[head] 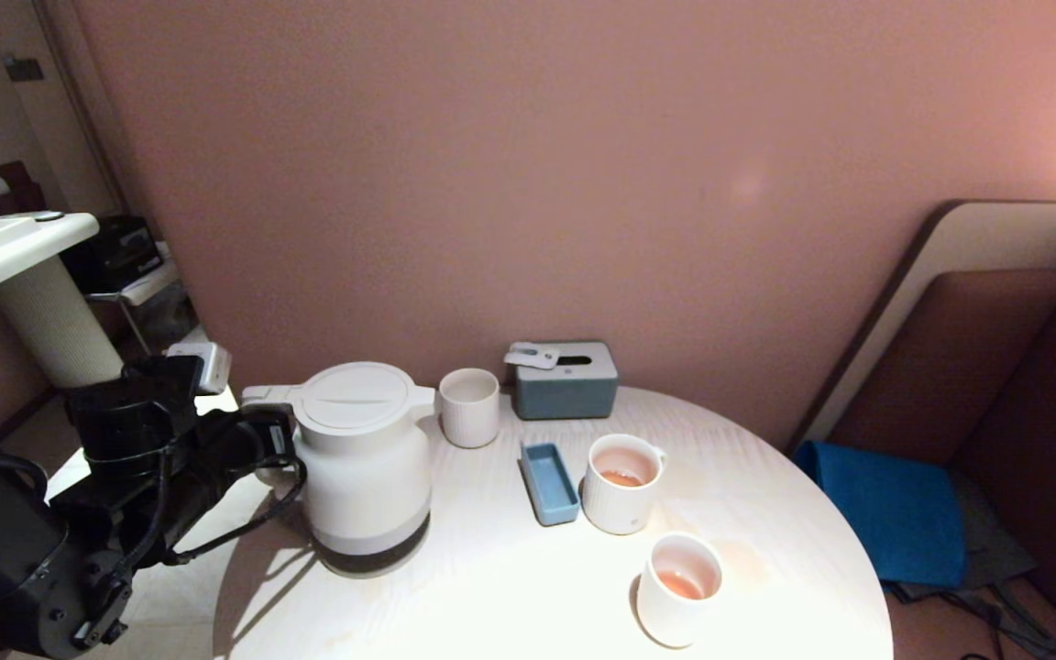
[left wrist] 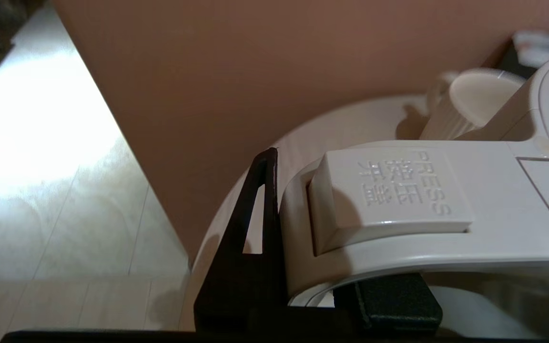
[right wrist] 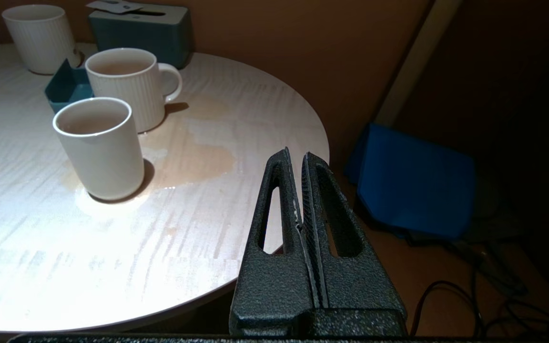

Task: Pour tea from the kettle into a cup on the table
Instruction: Put down the kettle on the table

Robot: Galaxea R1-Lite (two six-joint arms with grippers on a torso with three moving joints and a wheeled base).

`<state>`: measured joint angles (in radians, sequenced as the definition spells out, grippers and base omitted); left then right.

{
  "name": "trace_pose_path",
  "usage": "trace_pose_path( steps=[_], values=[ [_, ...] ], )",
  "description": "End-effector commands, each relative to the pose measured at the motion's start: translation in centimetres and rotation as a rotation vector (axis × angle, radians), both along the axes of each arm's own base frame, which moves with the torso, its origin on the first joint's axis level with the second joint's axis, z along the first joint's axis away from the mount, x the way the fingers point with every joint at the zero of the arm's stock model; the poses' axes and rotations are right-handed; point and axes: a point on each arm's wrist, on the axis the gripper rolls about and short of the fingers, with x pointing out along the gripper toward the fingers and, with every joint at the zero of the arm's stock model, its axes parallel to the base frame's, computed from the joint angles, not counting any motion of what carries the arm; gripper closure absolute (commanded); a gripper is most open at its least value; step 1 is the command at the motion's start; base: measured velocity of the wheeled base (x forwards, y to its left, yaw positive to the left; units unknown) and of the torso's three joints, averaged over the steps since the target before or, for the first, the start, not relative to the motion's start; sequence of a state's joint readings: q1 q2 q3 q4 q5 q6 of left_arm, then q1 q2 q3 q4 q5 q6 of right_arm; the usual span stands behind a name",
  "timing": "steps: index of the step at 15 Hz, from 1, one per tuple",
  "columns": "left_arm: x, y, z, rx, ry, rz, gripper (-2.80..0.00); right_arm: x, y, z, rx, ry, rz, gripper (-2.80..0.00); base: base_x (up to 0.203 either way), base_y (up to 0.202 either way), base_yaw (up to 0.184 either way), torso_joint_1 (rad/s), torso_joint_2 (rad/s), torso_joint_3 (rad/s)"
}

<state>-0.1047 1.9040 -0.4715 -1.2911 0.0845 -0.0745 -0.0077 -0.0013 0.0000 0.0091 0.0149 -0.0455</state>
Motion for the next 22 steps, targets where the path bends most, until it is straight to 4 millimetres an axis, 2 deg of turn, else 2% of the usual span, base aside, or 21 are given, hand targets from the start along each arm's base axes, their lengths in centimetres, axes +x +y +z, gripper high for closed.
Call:
trace_pose_path(
  steps=[1, 5, 10, 12, 16, 20, 22],
  values=[
    [0.4, 0.0, -1.3, 0.002, 0.038, 0.001, 0.00, 0.0, 0.0, 0.0, 0.000, 0.001, 0.000, 0.00, 0.000, 0.000, 0.000, 0.000, 0.00, 0.000],
    [1.0, -0.1, -2.2, 0.000, 0.053, 0.000, 0.00, 0.0, 0.0, 0.0, 0.001, 0.001, 0.000, 0.00, 0.000, 0.000, 0.000, 0.000, 0.00, 0.000],
    [2.4, -0.3, -4.4, -0.003, 0.002, -0.009, 0.00, 0.0, 0.0, 0.0, 0.000, 0.001, 0.000, 0.00, 0.000, 0.000, 0.000, 0.000, 0.00, 0.000],
    [2.6, -0.3, -4.6, -0.005, 0.004, -0.013, 0.00, 0.0, 0.0, 0.0, 0.001, 0.001, 0.000, 0.00, 0.000, 0.000, 0.000, 0.000, 0.00, 0.000],
    [2.4, 0.4, -4.8, -0.004, 0.018, 0.009, 0.00, 0.0, 0.0, 0.0, 0.000, 0.001, 0.000, 0.00, 0.000, 0.000, 0.000, 0.000, 0.00, 0.000],
    [0.7, 0.9, -5.3, 0.005, 0.070, 0.022, 0.00, 0.0, 0.0, 0.0, 0.000, 0.001, 0.000, 0.00, 0.000, 0.000, 0.000, 0.000, 0.00, 0.000],
    [0.6, 1.0, -5.0, 0.003, 0.061, 0.024, 0.00, 0.0, 0.0, 0.0, 0.000, 0.001, 0.000, 0.00, 0.000, 0.000, 0.000, 0.000, 0.00, 0.000]
  ],
)
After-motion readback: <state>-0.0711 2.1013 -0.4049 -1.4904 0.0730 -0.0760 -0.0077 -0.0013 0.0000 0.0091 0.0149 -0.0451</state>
